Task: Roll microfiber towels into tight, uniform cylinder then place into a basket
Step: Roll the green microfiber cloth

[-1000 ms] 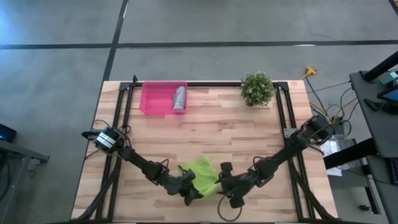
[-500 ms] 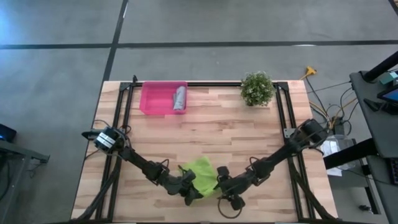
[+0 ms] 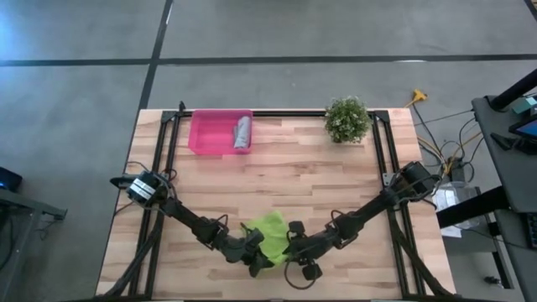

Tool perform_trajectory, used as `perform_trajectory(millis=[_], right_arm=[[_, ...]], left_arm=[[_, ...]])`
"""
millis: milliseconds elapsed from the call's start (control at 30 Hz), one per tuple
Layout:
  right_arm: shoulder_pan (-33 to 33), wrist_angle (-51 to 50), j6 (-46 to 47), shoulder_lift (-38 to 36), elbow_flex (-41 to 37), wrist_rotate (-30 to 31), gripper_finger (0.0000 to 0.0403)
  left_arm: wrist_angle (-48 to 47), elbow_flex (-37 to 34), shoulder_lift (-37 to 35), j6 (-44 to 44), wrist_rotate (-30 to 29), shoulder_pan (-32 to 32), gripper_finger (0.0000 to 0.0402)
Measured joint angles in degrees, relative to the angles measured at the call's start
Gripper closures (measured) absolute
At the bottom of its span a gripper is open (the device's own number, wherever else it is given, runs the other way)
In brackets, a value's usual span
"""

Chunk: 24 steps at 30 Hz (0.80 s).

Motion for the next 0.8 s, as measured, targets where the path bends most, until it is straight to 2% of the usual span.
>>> perform_trajectory(millis=[200, 333, 433, 600, 800], right_arm=[[0.2, 0.2, -0.6, 0.8, 0.0, -2.1, 0.0352], [0.0, 0.9, -0.1, 2.2, 0.1, -4.8, 0.0363], [-0.8, 1.8, 3.9, 3.1, 0.2, -7.8, 0.0365], [-3.1, 3.9, 10.3, 3.9, 0.2, -14.4, 0.0379], [-7.0, 5.1, 19.1, 7.0, 2.0, -28.2, 0.0392]], left_arm=[[-0.4, -0.2, 0.0, -0.3, 0.1, 0.0, 0.0399], [-0.5, -0.2, 0.0, -0.4, 0.1, 0.0, 0.0399], [-0.6, -0.2, 0.0, 0.8, 0.7, 0.0, 0.0399], [-0.9, -0.1, 0.0, 5.7, 2.9, -0.1, 0.0399], [-1.4, 0.1, 0.1, 16.4, 7.1, -0.2, 0.0385]])
